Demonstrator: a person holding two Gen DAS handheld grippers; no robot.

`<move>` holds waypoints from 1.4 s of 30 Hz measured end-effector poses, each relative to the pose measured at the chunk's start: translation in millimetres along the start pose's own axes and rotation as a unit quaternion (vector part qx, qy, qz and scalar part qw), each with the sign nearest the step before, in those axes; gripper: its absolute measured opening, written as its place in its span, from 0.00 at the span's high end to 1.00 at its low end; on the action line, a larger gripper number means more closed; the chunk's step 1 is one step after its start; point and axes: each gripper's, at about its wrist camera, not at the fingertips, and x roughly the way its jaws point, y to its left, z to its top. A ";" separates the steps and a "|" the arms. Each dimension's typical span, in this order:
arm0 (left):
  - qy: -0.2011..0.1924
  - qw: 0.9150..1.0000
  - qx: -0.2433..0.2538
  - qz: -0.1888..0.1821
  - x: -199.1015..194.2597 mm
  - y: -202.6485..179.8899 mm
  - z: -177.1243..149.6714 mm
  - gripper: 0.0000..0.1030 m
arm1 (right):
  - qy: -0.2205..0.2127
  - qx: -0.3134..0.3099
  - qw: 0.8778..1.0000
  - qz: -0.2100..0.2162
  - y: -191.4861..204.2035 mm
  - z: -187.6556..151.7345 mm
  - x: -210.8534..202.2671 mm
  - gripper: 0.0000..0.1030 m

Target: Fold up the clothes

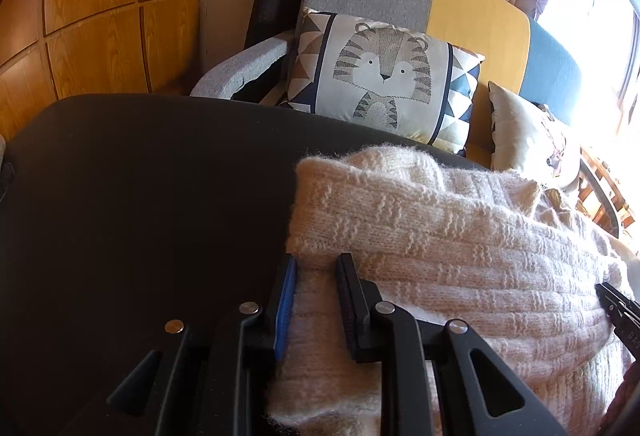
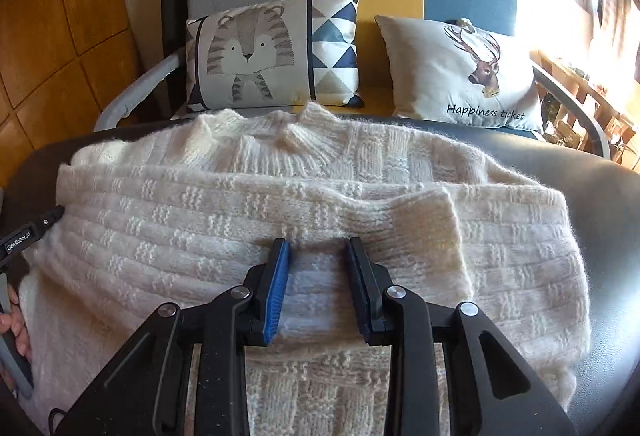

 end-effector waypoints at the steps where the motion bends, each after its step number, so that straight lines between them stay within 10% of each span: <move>1: 0.001 1.000 -0.001 0.002 -2.3 -0.8 2.2 0.79 | 0.000 -0.004 1.000 -0.005 2.0 -0.4 -0.2 0.69; 8: -0.058 0.997 0.026 -0.050 -31.5 -37.9 11.6 0.80 | -0.006 -0.006 1.000 -0.006 2.5 0.0 -2.2 0.68; 13: -0.006 0.994 0.105 -0.018 4.4 -64.7 3.8 0.79 | -0.007 -0.006 1.000 -0.007 2.4 -0.2 -1.9 0.68; 35: -0.016 0.995 0.039 -0.092 11.3 -38.6 5.4 0.80 | -0.015 0.003 1.000 0.003 -0.2 -1.9 -2.8 0.67; 42: -0.018 0.995 0.039 -0.092 11.1 -38.3 4.7 0.80 | -0.042 0.118 0.990 0.067 -20.3 17.3 -24.7 0.66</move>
